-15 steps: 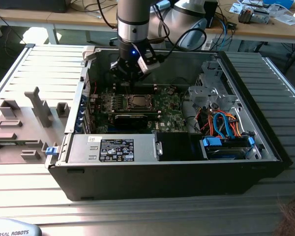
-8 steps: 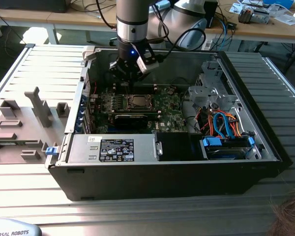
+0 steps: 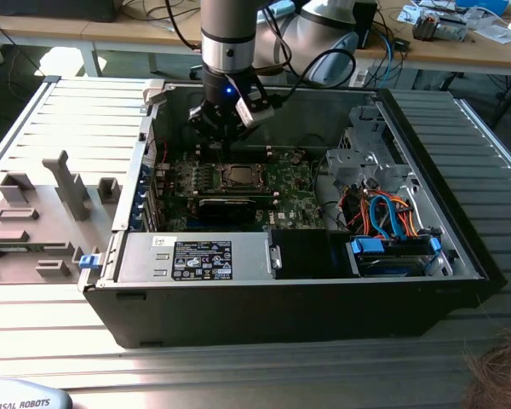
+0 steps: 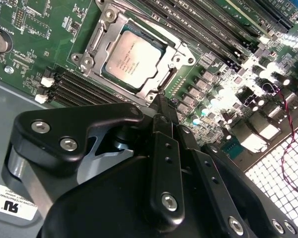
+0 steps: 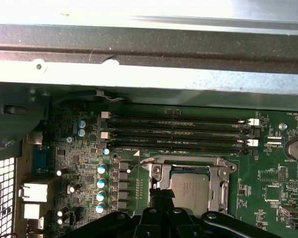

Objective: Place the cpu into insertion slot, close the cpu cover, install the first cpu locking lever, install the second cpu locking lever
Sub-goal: 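Install the first cpu locking lever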

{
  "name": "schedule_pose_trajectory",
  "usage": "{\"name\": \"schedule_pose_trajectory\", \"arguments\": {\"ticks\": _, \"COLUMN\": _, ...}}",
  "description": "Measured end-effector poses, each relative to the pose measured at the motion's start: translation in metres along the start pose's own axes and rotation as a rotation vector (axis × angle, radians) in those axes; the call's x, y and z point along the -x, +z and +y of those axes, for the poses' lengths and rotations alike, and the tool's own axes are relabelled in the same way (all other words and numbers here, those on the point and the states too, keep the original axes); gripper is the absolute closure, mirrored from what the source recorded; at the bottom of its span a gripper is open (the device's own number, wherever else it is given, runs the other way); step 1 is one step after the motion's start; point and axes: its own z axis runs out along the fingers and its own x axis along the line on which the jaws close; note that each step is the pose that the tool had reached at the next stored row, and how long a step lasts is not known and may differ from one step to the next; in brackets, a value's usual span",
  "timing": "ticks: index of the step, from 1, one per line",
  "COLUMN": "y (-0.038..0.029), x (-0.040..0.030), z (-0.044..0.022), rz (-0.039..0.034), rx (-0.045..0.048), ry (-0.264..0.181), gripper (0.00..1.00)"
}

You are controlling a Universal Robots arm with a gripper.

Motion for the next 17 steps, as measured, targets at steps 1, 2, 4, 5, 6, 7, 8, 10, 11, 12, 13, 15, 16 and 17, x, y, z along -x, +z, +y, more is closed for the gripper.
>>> {"name": "schedule_pose_trajectory", "arguments": {"ticks": 1, "y": 0.0, "x": -0.0001, "z": 0.0, "rz": 0.0, "rx": -0.0001, "ry": 0.0, "gripper": 0.89}}
{"name": "schedule_pose_trajectory", "arguments": {"ticks": 2, "y": 0.0, "x": -0.0003, "z": 0.0, "rz": 0.0, "rx": -0.0001, "ry": 0.0, "gripper": 0.89}}
{"name": "schedule_pose_trajectory", "arguments": {"ticks": 4, "y": 0.0, "x": -0.0007, "z": 0.0, "rz": 0.0, "rx": 0.0, "ry": 0.0, "gripper": 0.89}}
{"name": "schedule_pose_trajectory", "arguments": {"ticks": 5, "y": 0.0, "x": -0.001, "z": 0.0001, "rz": 0.0, "rx": 0.0, "ry": 0.0, "gripper": 0.89}}
{"name": "schedule_pose_trajectory", "arguments": {"ticks": 6, "y": 0.0, "x": -0.0012, "z": 0.0001, "rz": 0.0, "rx": -0.0001, "ry": 0.0, "gripper": 0.89}}
{"name": "schedule_pose_trajectory", "arguments": {"ticks": 7, "y": 0.0, "x": -0.0014, "z": 0.0001, "rz": 0.0, "rx": 0.0, "ry": 0.0, "gripper": 0.89}}
{"name": "schedule_pose_trajectory", "arguments": {"ticks": 8, "y": 0.0, "x": -0.0018, "z": 0.0001, "rz": 0.0, "rx": -0.0001, "ry": 0.0, "gripper": 0.89}}
{"name": "schedule_pose_trajectory", "arguments": {"ticks": 10, "y": 0.0, "x": -0.0025, "z": 0.0001, "rz": 0.0001, "rx": 0.0, "ry": 0.0, "gripper": 0.89}}
{"name": "schedule_pose_trajectory", "arguments": {"ticks": 11, "y": 0.0, "x": -0.0027, "z": 0.0001, "rz": 0.0, "rx": 0.0, "ry": 0.0, "gripper": 0.89}}
{"name": "schedule_pose_trajectory", "arguments": {"ticks": 12, "y": 0.0, "x": -0.003, "z": 0.0002, "rz": 0.0, "rx": 0.0, "ry": 0.0, "gripper": 0.89}}
{"name": "schedule_pose_trajectory", "arguments": {"ticks": 13, "y": 0.0, "x": -0.0034, "z": 0.0002, "rz": 0.0, "rx": 0.0, "ry": 0.0, "gripper": 0.89}}
{"name": "schedule_pose_trajectory", "arguments": {"ticks": 15, "y": 0.0, "x": -0.004, "z": 0.0002, "rz": 0.0, "rx": 0.0, "ry": 0.0, "gripper": 0.89}}
{"name": "schedule_pose_trajectory", "arguments": {"ticks": 16, "y": 0.0001, "x": -0.0045, "z": 0.0002, "rz": 0.0, "rx": -0.0001, "ry": 0.0, "gripper": 0.89}}
{"name": "schedule_pose_trajectory", "arguments": {"ticks": 17, "y": 0.0001, "x": -0.0051, "z": 0.0003, "rz": 0.0, "rx": 0.0, "ry": 0.0, "gripper": 0.89}}
